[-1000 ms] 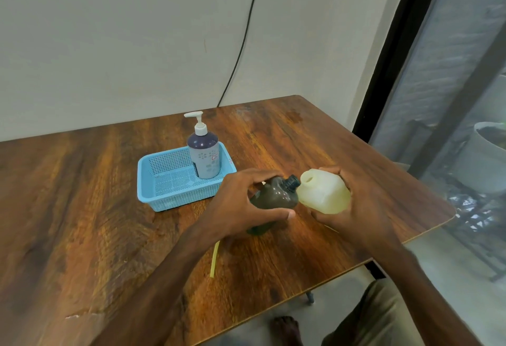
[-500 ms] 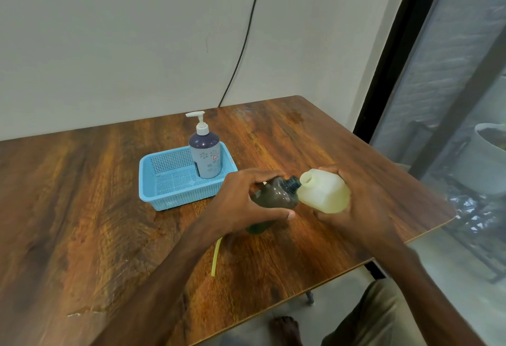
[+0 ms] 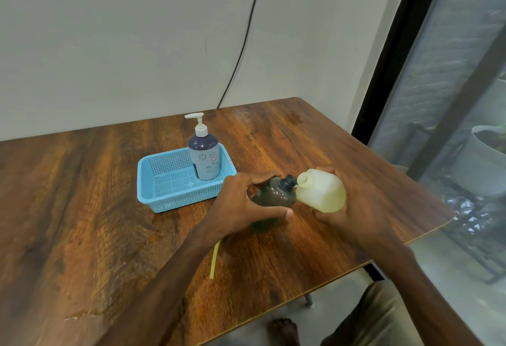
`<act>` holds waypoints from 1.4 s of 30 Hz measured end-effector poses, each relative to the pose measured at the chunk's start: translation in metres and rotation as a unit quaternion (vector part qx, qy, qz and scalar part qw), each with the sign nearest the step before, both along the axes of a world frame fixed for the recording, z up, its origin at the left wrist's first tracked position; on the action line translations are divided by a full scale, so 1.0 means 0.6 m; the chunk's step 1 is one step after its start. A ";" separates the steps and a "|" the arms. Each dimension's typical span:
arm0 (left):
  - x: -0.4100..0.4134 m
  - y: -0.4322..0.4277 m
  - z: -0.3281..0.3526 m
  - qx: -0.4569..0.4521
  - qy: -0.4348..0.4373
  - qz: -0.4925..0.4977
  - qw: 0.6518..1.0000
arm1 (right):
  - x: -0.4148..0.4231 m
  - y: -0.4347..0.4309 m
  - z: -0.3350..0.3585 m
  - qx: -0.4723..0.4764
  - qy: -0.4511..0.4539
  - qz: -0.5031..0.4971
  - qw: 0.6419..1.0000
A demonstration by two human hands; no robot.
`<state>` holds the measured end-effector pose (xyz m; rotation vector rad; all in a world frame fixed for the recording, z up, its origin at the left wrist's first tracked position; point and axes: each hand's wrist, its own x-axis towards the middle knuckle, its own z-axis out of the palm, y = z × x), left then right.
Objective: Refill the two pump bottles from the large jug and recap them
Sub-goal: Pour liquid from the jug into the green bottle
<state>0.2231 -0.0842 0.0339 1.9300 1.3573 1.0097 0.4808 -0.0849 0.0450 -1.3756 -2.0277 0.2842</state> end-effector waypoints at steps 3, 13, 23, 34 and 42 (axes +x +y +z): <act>-0.001 0.001 -0.001 0.006 -0.002 0.001 1.000 | -0.001 -0.001 0.001 -0.005 0.005 0.003 1.000; 0.004 -0.003 0.002 0.010 0.009 0.005 1.000 | 0.000 -0.004 0.012 -0.001 -0.015 -0.003 1.000; 0.010 -0.008 0.002 0.002 0.018 0.016 1.000 | 0.004 0.001 0.010 -0.016 -0.052 -0.023 0.998; 0.013 -0.008 0.000 0.004 0.003 0.028 1.000 | 0.000 0.012 0.031 0.000 -0.078 -0.014 0.997; 0.014 -0.012 -0.006 -0.006 -0.028 0.037 0.999 | -0.006 0.019 0.039 0.015 -0.090 0.001 0.996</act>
